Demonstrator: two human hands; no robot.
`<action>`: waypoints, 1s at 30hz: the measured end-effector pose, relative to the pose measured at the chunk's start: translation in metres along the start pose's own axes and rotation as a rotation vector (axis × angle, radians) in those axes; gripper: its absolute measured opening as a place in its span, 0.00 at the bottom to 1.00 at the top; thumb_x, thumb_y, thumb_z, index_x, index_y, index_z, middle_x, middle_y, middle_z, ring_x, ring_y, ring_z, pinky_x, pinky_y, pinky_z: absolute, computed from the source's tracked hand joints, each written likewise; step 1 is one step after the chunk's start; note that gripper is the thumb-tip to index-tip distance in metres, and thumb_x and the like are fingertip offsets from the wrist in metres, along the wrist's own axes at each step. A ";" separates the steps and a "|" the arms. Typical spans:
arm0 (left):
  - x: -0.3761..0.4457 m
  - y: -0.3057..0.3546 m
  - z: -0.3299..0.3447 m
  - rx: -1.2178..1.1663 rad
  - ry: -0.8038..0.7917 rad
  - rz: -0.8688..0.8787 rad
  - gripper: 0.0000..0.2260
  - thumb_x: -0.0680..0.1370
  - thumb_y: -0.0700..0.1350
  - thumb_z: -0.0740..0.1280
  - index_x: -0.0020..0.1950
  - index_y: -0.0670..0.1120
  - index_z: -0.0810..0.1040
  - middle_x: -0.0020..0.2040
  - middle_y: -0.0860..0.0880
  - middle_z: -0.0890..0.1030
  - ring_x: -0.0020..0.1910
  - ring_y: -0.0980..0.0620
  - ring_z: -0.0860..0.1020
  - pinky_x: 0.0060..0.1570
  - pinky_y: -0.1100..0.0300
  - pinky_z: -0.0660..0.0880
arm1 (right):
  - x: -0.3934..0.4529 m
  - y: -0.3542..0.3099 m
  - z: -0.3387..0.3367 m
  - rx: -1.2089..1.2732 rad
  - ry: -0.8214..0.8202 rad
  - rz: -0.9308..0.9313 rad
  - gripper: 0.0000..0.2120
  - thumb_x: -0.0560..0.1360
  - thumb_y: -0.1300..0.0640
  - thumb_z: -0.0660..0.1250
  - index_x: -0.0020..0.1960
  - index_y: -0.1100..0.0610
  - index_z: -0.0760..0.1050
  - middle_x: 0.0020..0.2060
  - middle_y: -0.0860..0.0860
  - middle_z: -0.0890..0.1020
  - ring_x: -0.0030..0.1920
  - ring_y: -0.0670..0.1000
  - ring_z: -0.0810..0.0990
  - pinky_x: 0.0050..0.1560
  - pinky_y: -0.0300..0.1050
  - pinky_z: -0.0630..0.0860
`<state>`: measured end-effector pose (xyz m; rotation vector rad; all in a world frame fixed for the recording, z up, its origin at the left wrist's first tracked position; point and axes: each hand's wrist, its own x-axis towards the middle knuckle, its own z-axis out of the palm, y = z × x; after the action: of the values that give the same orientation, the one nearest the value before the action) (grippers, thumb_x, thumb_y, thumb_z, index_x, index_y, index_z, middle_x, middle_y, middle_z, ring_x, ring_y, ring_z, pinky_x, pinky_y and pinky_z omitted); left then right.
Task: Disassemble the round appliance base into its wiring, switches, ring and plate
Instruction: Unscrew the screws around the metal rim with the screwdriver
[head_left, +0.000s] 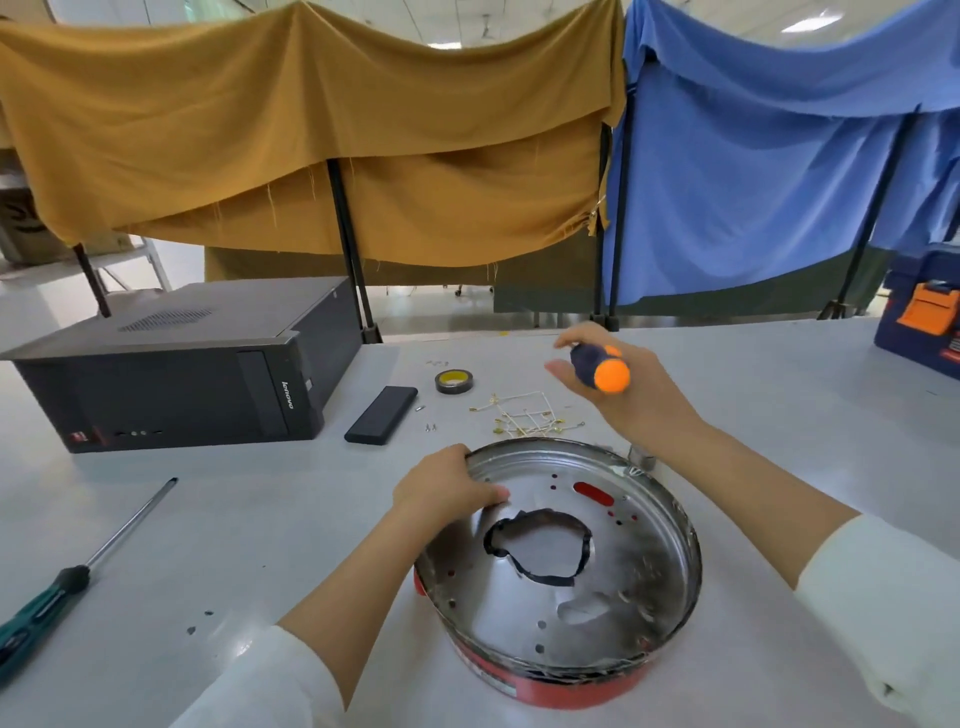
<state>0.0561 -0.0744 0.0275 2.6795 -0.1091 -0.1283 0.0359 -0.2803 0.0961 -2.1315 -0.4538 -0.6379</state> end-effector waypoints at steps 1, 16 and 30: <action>0.001 -0.001 0.001 -0.012 0.013 0.011 0.18 0.68 0.61 0.70 0.49 0.53 0.71 0.47 0.53 0.77 0.46 0.50 0.75 0.43 0.58 0.71 | 0.007 -0.008 -0.003 0.030 0.037 -0.008 0.14 0.71 0.40 0.68 0.47 0.50 0.75 0.39 0.43 0.80 0.41 0.45 0.79 0.43 0.41 0.76; 0.016 0.001 0.008 -0.099 0.020 0.075 0.22 0.63 0.57 0.73 0.54 0.56 0.73 0.47 0.57 0.75 0.47 0.53 0.74 0.45 0.59 0.71 | 0.010 -0.031 0.021 0.237 0.147 0.201 0.12 0.69 0.60 0.66 0.33 0.69 0.72 0.19 0.51 0.70 0.21 0.47 0.67 0.24 0.36 0.68; 0.018 -0.001 0.009 -0.109 0.006 0.101 0.22 0.65 0.56 0.74 0.56 0.55 0.74 0.48 0.56 0.76 0.49 0.51 0.76 0.47 0.57 0.72 | 0.010 -0.017 0.035 0.239 0.160 0.220 0.11 0.69 0.60 0.66 0.34 0.68 0.73 0.24 0.56 0.71 0.22 0.47 0.68 0.23 0.35 0.70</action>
<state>0.0730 -0.0794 0.0183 2.5601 -0.2291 -0.0912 0.0447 -0.2413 0.0949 -1.8552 -0.1931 -0.5913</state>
